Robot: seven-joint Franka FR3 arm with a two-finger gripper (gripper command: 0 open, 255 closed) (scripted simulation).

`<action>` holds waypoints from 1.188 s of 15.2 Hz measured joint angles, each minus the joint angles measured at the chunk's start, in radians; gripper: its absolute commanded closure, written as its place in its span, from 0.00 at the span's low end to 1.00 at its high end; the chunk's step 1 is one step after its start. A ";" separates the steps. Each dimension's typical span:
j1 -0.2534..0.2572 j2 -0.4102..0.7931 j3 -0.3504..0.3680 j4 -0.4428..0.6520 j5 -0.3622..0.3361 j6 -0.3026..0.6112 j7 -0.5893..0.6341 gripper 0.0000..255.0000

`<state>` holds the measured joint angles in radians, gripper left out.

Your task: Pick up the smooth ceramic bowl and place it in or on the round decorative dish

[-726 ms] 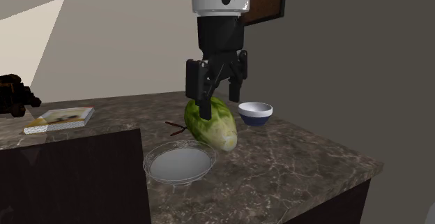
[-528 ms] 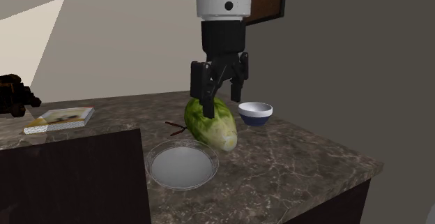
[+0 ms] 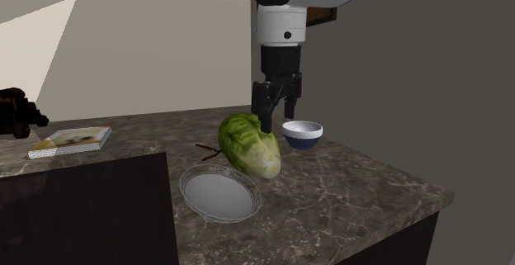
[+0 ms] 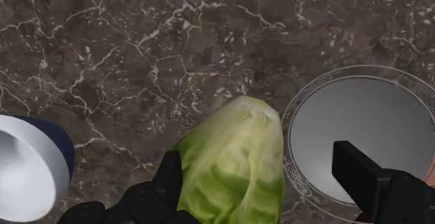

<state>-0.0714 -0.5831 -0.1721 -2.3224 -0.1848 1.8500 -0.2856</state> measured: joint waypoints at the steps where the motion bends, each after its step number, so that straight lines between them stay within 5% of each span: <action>1: -0.004 0.024 -0.019 0.004 -0.004 0.021 -0.018 0.00; 10: -0.029 0.301 -0.185 0.182 0.026 0.131 -0.214 0.00; 18: -0.069 0.603 -0.300 0.439 0.167 0.156 -0.423 0.00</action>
<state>-0.1407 0.0201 -0.4718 -1.8834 -0.0182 2.0059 -0.7085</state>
